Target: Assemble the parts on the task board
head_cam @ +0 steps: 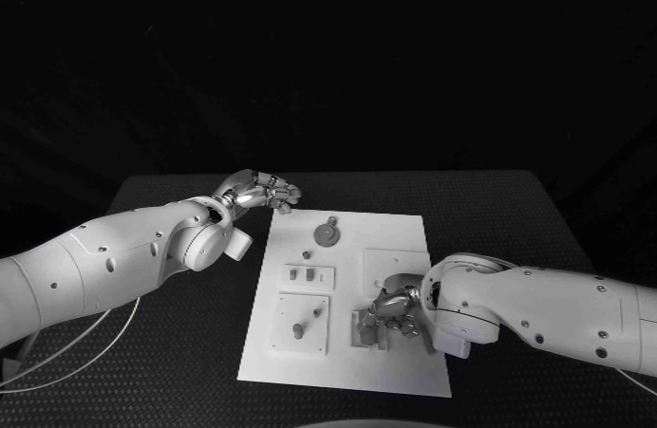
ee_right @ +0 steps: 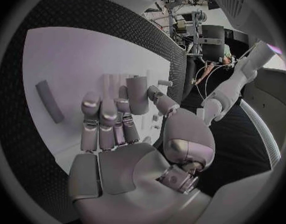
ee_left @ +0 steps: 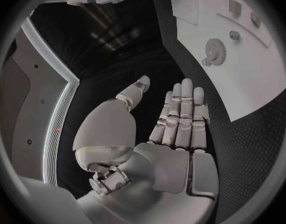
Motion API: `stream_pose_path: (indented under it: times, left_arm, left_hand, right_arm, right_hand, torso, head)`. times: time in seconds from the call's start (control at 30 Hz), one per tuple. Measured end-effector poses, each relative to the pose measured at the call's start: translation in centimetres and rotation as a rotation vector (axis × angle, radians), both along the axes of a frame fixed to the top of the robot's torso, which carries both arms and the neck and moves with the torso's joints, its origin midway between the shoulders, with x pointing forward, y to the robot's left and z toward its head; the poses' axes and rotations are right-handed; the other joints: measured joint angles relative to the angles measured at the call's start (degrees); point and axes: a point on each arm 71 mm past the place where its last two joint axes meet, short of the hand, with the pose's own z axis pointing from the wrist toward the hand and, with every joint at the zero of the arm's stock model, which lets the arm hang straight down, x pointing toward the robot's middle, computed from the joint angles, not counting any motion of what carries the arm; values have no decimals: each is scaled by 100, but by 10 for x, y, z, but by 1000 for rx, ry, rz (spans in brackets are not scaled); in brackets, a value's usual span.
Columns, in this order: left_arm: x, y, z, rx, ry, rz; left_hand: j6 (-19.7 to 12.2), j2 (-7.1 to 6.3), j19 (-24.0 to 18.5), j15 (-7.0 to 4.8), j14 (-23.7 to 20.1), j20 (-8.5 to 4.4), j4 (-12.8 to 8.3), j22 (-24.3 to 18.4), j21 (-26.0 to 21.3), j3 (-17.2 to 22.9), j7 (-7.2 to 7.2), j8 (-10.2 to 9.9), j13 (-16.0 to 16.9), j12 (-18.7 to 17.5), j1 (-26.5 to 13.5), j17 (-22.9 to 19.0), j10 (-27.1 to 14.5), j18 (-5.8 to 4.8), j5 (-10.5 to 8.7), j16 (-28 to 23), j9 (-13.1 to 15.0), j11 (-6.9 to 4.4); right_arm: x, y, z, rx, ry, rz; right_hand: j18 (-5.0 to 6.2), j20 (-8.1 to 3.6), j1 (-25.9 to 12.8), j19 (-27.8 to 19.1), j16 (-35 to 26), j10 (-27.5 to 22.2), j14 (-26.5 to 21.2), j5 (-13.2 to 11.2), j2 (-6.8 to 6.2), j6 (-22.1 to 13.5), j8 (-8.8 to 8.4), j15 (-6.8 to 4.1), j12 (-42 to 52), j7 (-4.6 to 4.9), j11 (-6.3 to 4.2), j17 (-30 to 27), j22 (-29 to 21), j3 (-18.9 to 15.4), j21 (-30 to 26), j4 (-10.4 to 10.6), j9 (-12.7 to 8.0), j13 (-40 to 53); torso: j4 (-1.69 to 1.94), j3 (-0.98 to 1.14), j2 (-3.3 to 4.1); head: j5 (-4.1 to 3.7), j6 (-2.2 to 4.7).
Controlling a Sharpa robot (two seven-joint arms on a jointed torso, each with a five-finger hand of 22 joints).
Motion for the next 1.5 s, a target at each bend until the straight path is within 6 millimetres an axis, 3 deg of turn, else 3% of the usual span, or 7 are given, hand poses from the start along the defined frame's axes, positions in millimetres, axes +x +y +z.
stream_pose_path:
  times: [0.63, 0.93, 1.03, 1.13, 1.5]
  left_arm:
    - [0, 1, 0, 1, 0, 2]
    - [0, 1, 0, 1, 0, 2]
    - [0, 1, 0, 1, 0, 2]
    - [0, 1, 0, 1, 0, 2]
    - [0, 1, 0, 1, 0, 3]
  left_hand:
    - [0, 0, 0, 0, 0, 0, 0, -1, 0, 0, 0, 0, 1, 0, 0, 10, 0, 0, 0, 0, 0, 0]
    - [0, 0, 0, 0, 0, 0, 0, -2, 0, 0, 0, 0, -4, 0, 0, 16, 0, 0, 0, -22, 0, 0]
    - [0, 0, 0, 0, 0, 0, 0, -2, 0, 0, 0, 0, -4, 0, 0, 16, 0, 0, 0, -22, 0, 0]
    - [0, 0, 0, 0, 0, 0, 0, -2, -22, 0, 0, 0, -4, 0, 0, 22, 0, -1, 0, -22, 0, 0]
    - [-4, 0, 0, 0, 0, 0, 0, 2, -22, 0, -4, 0, -4, 0, 0, 23, 0, 0, 0, -22, 0, 0]
  right_arm:
    - [-1, 2, 0, -4, 5, 0]
    - [-1, 2, -1, -9, 8, 1]
    - [-1, 2, -1, -9, 8, 0]
    - [-1, 2, -1, -9, 8, 0]
    - [-1, 2, -1, -9, 9, 0]
  right_hand:
    - [0, 0, -20, 0, -26, 1, -4, -16, -22, 1, 0, 5, -21, 2, 1, -5, -8, -8, 0, -7, -1, 16]
    - [1, 21, -203, -20, -78, 10, -3, -16, -209, 2, -35, 16, -78, 2, 11, -40, -33, -64, 0, 19, 14, 53]
    - [1, 21, -240, -21, -78, 11, -24, -16, -383, -22, -61, -3, -83, 26, 11, -40, -49, -118, 0, 74, 14, 64]
    - [1, 21, -300, -21, -78, -11, -40, -15, -454, -46, -84, -5, -101, 43, 33, -38, -62, -183, 0, 139, 16, 79]
    - [0, 1, -330, -46, -99, -31, -55, -15, -437, -87, -87, 8, -101, 39, 53, -23, -71, -371, 0, 89, 43, 106]
  torso:
    - [-8, 8, -2]
    - [-9, 12, -1]
    - [-9, 12, -1]
    - [-9, 12, -1]
    - [-8, 7, -2]
  head:
    - [36, -30]
    - [42, -50]
    - [42, -51]
    - [47, -47]
    - [51, -49]
